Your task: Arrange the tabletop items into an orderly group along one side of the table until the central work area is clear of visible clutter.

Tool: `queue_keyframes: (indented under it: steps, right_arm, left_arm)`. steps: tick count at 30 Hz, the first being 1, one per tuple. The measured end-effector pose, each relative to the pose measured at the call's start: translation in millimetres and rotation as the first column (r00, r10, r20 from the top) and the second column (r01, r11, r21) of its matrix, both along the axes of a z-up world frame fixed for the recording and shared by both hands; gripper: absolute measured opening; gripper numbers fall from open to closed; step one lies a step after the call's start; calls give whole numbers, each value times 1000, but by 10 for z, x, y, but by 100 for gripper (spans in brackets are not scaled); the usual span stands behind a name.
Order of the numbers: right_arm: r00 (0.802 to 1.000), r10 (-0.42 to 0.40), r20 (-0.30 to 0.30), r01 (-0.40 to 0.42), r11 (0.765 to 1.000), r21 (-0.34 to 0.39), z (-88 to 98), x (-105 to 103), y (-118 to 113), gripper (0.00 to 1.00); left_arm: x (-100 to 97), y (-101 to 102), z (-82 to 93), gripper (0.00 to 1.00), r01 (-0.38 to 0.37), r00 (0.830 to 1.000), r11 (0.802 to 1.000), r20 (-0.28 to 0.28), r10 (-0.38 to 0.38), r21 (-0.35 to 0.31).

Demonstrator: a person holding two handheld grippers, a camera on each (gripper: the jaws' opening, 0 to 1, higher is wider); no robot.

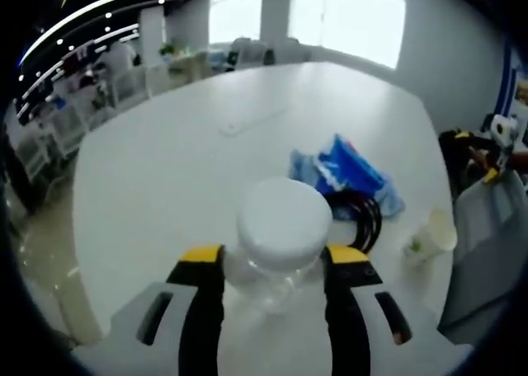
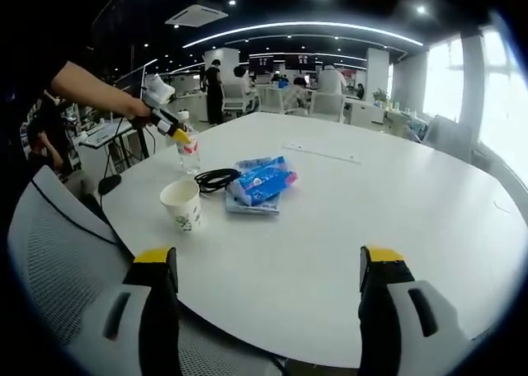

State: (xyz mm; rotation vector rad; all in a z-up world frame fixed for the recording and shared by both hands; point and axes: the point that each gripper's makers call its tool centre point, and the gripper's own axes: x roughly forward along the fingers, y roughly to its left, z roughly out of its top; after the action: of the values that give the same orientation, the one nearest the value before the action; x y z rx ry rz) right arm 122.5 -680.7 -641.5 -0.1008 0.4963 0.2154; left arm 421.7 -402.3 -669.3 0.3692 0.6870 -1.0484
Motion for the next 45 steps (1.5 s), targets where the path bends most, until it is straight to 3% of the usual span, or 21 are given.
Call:
queue_keyframes:
  steps: [12,27,45]
  right_arm:
    - [1000,-8,0,8,1000,-4,-2,-1,-16,92]
    - [1000,-7,10,7,1000,-1,16,8,-8,92]
    - [1000,18,26,-18,1000,8,46,15,46,96]
  left_arm:
    - [-17,0,-15,49,28,999,999,20,-28,37]
    - [-55,48,197,65,5,998,1000,66,-3,-20]
    - [-418,298,405,80,-64,991,995,112,73,-79]
